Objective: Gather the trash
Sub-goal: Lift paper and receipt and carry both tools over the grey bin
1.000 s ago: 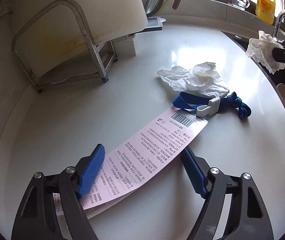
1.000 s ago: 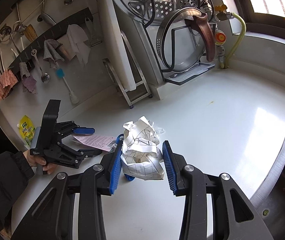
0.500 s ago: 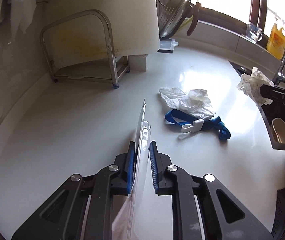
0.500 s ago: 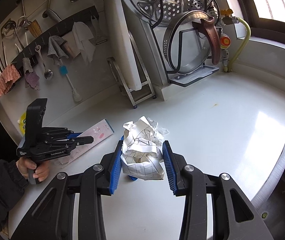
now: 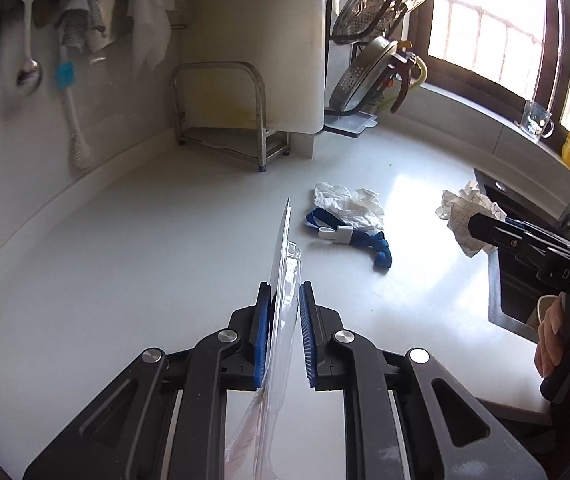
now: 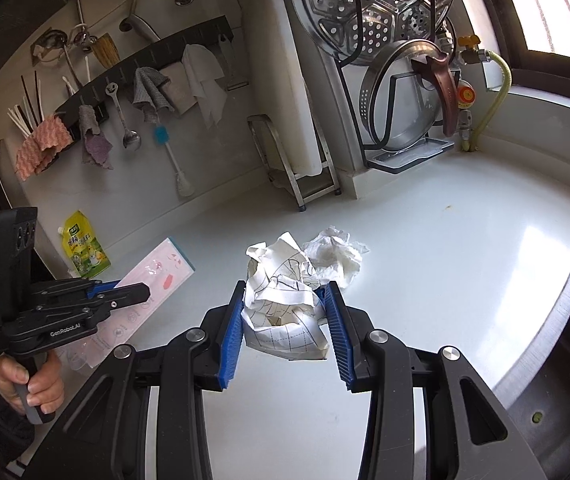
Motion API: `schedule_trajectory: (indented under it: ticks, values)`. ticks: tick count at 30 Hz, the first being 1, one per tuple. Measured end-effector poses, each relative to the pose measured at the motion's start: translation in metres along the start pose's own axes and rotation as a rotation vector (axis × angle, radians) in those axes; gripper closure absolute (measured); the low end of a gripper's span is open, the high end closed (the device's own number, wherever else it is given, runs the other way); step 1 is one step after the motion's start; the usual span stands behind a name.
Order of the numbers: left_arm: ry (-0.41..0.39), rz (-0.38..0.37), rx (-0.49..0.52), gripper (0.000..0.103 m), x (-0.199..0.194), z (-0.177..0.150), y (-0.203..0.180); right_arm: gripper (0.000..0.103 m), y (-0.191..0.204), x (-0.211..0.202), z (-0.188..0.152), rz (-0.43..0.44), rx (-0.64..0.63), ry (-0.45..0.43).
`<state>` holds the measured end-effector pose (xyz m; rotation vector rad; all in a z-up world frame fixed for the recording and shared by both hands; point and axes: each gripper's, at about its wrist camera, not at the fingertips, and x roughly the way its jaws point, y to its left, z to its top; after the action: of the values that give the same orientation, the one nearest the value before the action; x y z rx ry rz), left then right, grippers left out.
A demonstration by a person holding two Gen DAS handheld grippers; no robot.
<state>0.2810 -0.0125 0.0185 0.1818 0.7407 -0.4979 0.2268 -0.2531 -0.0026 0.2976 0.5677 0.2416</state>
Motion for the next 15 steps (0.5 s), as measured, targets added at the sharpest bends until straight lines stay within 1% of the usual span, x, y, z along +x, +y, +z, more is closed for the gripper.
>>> schedule_trajectory:
  ticks: [1,6,11,15]
  values:
    - [-0.011,0.024,-0.006,0.088,-0.010,-0.006,-0.005,0.065,0.003,-0.009,-0.005,-0.004,-0.001,0.000]
    - [-0.029,0.095,-0.053,0.088,-0.059,-0.039,-0.034,0.065,0.020,-0.057,-0.037,-0.020,-0.009,0.001]
    - [-0.039,0.109,-0.077,0.088,-0.098,-0.080,-0.068,0.065,0.039,-0.107,-0.077,-0.039,-0.019,-0.001]
    - [-0.048,0.112,-0.088,0.088,-0.119,-0.113,-0.096,0.065,0.052,-0.134,-0.112,-0.064,-0.033,0.016]
